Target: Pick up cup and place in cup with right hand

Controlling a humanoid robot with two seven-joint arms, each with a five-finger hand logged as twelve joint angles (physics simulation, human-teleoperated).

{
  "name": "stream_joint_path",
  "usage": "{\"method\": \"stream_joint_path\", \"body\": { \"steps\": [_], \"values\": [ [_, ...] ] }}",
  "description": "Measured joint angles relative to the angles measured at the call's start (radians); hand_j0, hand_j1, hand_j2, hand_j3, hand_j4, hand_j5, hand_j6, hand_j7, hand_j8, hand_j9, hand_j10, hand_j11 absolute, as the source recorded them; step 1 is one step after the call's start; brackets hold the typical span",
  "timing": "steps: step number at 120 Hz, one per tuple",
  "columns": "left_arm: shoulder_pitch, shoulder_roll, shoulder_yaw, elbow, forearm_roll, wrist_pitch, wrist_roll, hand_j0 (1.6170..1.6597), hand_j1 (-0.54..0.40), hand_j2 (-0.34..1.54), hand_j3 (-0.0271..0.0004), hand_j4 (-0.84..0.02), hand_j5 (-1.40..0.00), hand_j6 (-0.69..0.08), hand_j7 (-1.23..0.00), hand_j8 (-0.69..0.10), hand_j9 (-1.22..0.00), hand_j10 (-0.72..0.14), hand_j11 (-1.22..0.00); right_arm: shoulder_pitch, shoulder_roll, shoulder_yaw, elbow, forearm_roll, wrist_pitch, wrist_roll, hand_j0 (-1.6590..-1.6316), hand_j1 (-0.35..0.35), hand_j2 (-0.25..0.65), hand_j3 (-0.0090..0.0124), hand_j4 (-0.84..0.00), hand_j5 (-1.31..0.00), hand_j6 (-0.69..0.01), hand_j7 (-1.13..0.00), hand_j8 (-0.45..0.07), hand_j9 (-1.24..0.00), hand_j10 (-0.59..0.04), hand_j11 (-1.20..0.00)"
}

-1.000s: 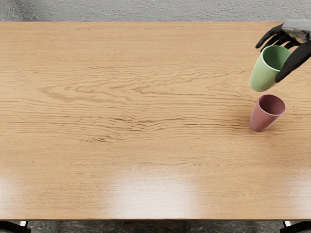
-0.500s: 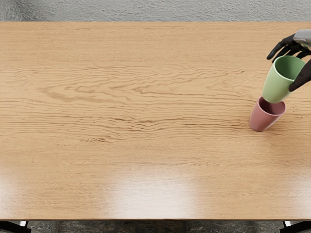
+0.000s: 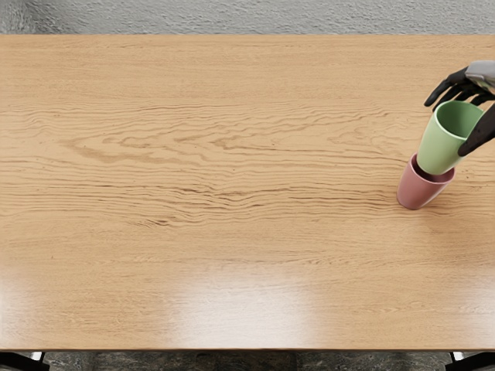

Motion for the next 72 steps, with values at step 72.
{"method": "stream_joint_path", "body": {
  "steps": [72],
  "values": [
    [0.000, 0.000, 0.000, 0.000, 0.000, 0.000, 0.000, 1.6581, 0.349, 0.00, -0.0002, 0.000, 0.00, 0.000, 0.00, 0.000, 0.00, 0.000, 0.00, -0.011, 0.001, -0.010, -0.009, -0.009, -0.041, 0.000, -1.6574, -0.017, -0.021, 0.0000, -0.307, -0.40, -0.307, -0.40, -0.282, -0.40, -0.297, -0.40]
  ]
}}
